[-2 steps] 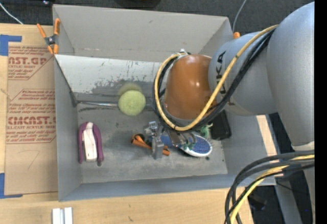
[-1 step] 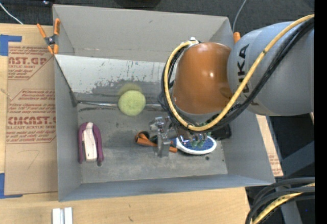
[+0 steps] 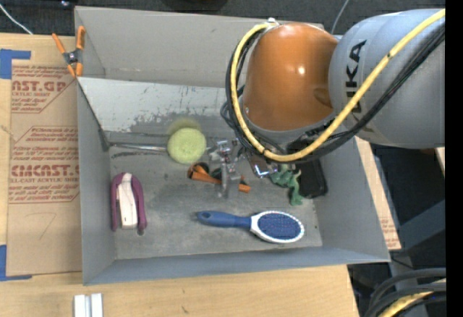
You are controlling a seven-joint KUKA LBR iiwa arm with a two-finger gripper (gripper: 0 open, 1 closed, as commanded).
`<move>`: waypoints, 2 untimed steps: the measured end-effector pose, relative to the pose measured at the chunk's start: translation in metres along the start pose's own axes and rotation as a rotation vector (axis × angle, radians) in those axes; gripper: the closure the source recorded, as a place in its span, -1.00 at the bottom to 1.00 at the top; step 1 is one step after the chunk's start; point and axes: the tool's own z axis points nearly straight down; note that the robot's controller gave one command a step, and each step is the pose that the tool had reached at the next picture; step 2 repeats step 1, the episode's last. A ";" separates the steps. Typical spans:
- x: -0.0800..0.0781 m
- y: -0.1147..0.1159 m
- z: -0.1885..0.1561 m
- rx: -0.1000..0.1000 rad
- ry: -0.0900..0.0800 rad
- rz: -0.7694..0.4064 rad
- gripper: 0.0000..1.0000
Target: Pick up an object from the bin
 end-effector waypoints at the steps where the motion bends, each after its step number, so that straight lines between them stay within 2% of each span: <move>1: 0.037 -0.011 -0.082 -0.002 0.000 0.061 1.00; 2: 0.037 -0.011 -0.082 -0.002 0.000 0.061 1.00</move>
Offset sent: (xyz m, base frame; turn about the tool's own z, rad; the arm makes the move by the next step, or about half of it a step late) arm -0.0108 0.0264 -0.0569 0.0379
